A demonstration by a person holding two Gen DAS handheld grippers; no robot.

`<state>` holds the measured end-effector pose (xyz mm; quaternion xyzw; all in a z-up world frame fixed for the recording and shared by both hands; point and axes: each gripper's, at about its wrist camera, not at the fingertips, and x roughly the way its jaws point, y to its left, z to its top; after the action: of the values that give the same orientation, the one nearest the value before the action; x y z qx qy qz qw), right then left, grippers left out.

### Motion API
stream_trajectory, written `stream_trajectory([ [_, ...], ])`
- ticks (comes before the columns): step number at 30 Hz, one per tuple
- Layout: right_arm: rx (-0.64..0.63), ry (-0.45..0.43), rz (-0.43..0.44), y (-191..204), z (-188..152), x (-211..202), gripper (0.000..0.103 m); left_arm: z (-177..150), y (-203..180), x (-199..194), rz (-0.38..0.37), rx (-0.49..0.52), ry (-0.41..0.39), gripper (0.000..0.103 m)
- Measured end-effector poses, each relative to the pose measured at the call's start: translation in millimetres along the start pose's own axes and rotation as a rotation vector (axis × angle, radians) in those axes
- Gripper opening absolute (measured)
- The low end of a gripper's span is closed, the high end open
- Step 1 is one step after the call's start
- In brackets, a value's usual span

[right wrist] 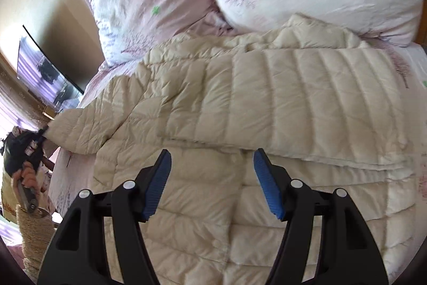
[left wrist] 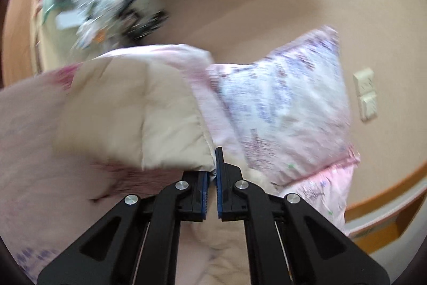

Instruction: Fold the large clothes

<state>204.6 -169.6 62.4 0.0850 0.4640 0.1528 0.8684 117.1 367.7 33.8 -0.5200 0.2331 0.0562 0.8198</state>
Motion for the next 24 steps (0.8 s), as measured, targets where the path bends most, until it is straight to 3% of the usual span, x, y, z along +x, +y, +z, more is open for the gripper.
stream_trajectory([
  [5, 0.034, -0.03, -0.019, -21.9, -4.1, -15.6, 0.065, -23.2, -79.4, 10.1, -0.069, 0.149, 0.021, 0.003],
  [13, 0.089, -0.058, -0.036, -57.1, -16.0, -33.7, 0.065, -125.2, -188.0, 56.1, -0.141, 0.42, 0.187, 0.003],
  [22, 0.13, -0.063, -0.063, -86.6, -28.2, -38.9, 0.065, -253.9, -219.3, 128.8, -0.114, 0.606, 0.473, 0.004],
  [23, 0.133, -0.065, -0.066, -88.8, -29.2, -39.5, 0.065, -266.1, -219.6, 135.6, -0.097, 0.63, 0.502, 0.006],
  [24, 0.136, -0.066, -0.069, -91.5, -29.4, -39.6, 0.065, -280.5, -219.8, 142.9, -0.079, 0.665, 0.538, 0.017],
])
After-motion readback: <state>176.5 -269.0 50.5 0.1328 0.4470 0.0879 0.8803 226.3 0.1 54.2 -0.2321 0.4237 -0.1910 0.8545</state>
